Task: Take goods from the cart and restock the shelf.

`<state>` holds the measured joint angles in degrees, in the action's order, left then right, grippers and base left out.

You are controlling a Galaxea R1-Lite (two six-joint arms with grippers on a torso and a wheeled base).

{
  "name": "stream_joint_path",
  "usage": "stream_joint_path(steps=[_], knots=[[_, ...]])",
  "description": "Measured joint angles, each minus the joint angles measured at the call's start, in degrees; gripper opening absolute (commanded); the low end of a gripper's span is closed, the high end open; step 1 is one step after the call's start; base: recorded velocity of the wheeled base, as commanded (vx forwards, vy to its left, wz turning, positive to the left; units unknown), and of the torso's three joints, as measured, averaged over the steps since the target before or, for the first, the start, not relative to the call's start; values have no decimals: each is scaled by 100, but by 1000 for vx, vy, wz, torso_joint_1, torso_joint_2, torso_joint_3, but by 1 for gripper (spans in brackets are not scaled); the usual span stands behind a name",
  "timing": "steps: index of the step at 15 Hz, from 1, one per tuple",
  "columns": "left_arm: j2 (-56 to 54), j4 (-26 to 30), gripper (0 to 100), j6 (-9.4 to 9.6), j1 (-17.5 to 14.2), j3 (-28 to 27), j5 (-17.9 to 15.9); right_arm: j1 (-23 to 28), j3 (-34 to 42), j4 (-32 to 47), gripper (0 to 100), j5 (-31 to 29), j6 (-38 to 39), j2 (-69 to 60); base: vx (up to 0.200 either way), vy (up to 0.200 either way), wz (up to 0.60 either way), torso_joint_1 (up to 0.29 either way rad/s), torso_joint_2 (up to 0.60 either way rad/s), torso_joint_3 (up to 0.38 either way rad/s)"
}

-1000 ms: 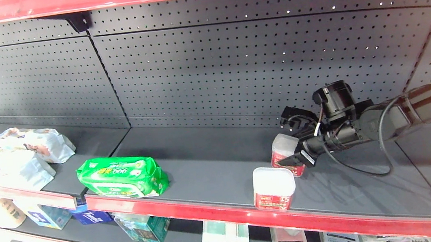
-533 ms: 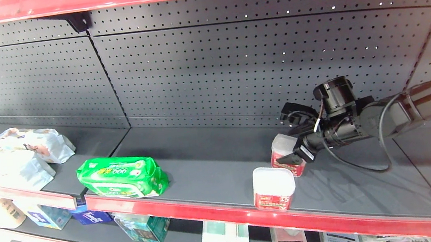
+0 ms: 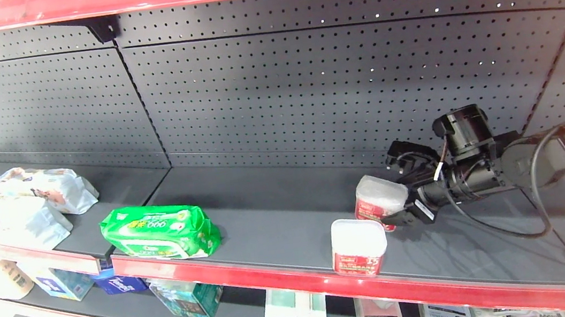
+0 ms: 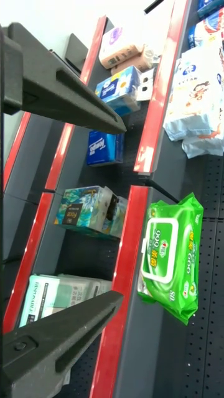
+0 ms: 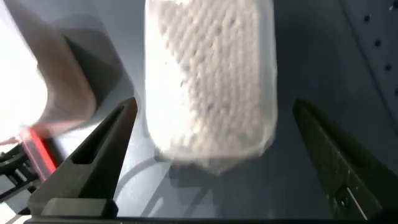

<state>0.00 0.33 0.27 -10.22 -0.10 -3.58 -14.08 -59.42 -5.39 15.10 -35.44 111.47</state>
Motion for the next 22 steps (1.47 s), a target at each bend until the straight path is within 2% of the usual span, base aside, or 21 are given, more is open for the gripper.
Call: stream_joint_path(steps=[7, 16, 22], knots=[[0, 0, 100, 0, 0, 0, -2, 83, 167, -38, 100, -178, 115, -89, 0, 0, 0, 0, 0, 0], [0, -1, 100, 0, 5, 0, -2, 91, -163, -38, 100, -714, 221, 151, 0, 0, 0, 0, 0, 0], [0, 0, 100, -2, 0, 0, -2, 226, -41, -29, 100, -701, 221, 118, 0, 0, 0, 0, 0, 0]])
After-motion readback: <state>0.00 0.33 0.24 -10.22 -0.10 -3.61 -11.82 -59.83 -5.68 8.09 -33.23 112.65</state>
